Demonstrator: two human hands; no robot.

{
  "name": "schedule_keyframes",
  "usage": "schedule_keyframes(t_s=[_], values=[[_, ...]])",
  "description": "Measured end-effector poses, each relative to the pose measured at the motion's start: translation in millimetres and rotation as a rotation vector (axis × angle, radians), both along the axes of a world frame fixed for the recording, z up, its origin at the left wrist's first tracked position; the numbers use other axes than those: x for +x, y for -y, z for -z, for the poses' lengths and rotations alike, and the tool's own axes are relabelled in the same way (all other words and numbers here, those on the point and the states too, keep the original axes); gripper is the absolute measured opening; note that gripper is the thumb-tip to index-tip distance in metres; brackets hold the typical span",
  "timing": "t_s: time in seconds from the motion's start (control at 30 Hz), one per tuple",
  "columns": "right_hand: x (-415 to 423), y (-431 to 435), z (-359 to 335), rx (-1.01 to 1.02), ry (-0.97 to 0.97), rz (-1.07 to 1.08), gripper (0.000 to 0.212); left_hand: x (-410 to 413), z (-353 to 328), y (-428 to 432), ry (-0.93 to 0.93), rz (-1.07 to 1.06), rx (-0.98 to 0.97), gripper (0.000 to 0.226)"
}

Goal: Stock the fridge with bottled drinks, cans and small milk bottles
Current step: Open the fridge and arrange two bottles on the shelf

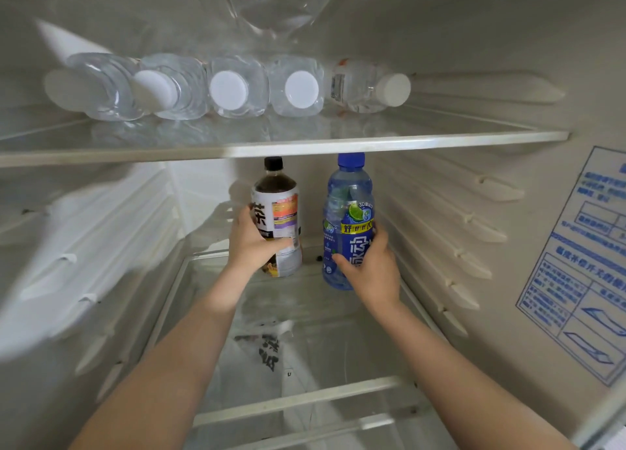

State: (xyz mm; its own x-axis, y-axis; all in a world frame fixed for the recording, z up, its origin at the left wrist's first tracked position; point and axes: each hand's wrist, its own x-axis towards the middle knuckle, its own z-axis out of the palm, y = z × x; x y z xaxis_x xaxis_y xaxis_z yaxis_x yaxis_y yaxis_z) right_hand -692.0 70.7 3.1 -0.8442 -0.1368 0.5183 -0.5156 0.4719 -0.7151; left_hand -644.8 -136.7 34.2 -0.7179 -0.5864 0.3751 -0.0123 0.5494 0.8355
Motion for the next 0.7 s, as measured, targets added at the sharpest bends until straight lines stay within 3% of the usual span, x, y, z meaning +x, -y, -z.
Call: schedule_keyframes(t_s=[0.1, 0.23, 0.33, 0.47, 0.6, 0.7], values=[[-8, 6, -1, -0.024, 0.047, 0.057, 0.077, 0, 5, -10, 0.048, -0.072, -0.116, 0.077], [-17, 13, -3, -0.054, 0.091, 0.106, 0.071, 9, 12, -7, -0.034, 0.152, 0.096, 0.062], [-21, 12, -2, -0.068, 0.062, 0.094, 0.071, 15, 16, -1, -0.029, 0.222, 0.045, 0.062], [-25, 11, -2, 0.01, 0.049, 0.11, 0.067, 11, 21, -4, -0.008, 0.14, -0.001, 0.057], [-28, 17, -7, 0.13, 0.064, 0.171, 0.072, -2, 28, -20, 0.062, -0.048, -0.152, 0.07], [-29, 19, -5, 0.169, 0.085, 0.174, 0.078, -7, 32, -28, 0.075, -0.105, -0.13, 0.077]])
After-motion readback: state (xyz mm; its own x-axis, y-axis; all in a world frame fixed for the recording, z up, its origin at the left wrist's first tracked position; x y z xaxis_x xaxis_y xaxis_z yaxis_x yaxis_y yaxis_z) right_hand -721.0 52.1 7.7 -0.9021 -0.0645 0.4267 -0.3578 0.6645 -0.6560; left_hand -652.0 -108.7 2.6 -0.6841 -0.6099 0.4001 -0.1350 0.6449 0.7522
